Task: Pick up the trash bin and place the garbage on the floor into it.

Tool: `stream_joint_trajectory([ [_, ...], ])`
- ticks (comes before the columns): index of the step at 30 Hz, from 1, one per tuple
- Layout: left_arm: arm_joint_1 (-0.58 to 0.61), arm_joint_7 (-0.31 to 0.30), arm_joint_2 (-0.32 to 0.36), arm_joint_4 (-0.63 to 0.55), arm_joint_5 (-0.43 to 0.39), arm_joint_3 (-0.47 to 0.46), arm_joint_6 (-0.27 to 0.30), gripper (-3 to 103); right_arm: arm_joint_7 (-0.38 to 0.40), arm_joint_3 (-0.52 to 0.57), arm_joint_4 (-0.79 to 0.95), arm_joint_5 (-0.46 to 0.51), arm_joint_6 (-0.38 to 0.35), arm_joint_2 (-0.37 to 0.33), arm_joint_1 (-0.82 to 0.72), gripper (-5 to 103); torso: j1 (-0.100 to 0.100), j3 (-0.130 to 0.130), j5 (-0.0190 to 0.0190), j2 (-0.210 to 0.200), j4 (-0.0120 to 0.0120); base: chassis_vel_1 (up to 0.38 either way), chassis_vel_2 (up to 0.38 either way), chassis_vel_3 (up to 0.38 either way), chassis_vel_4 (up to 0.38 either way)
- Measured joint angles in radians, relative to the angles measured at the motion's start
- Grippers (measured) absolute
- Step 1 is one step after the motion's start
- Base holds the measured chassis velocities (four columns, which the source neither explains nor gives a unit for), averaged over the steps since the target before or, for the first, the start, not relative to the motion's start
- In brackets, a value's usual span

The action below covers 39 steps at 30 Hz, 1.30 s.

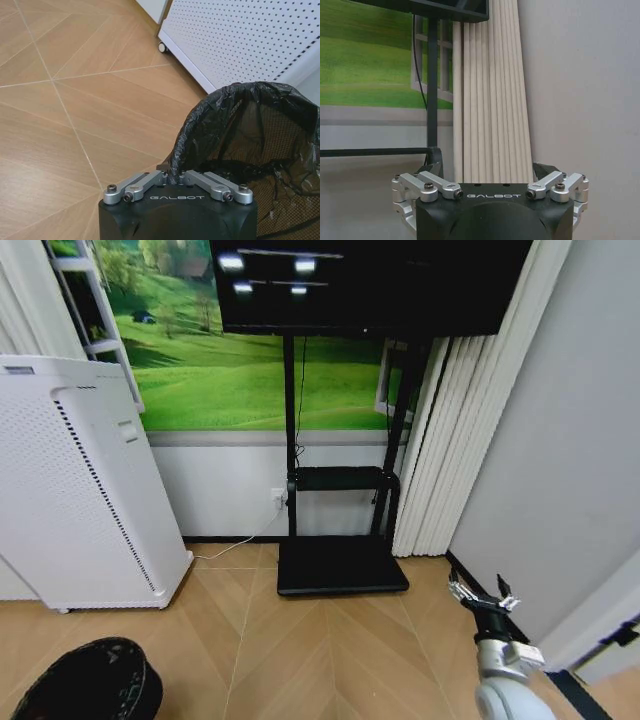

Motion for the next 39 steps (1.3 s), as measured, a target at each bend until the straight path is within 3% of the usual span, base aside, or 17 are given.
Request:
stream_joint_trajectory([
  [17, 0.002, 0.006, -0.018, 0.077, 0.051, 0.016, -0.020, 2, 0.008, -0.045, -0.097, -0.020, 0.036, -0.003, 0.046, 100, 0.000, 0.000, -0.0010, 0.000, -0.0002, 0.158, 0.129, -0.139, -0.145],
  [39, -0.022, 0.004, -0.024, 0.109, 0.083, 0.061, -0.016, 2, 0.005, -0.068, -0.118, -0.041, 0.036, -0.013, 0.056, 100, 0.000, 0.000, -0.0001, 0.000, 0.0000, 0.034, 0.039, -0.033, -0.030],
])
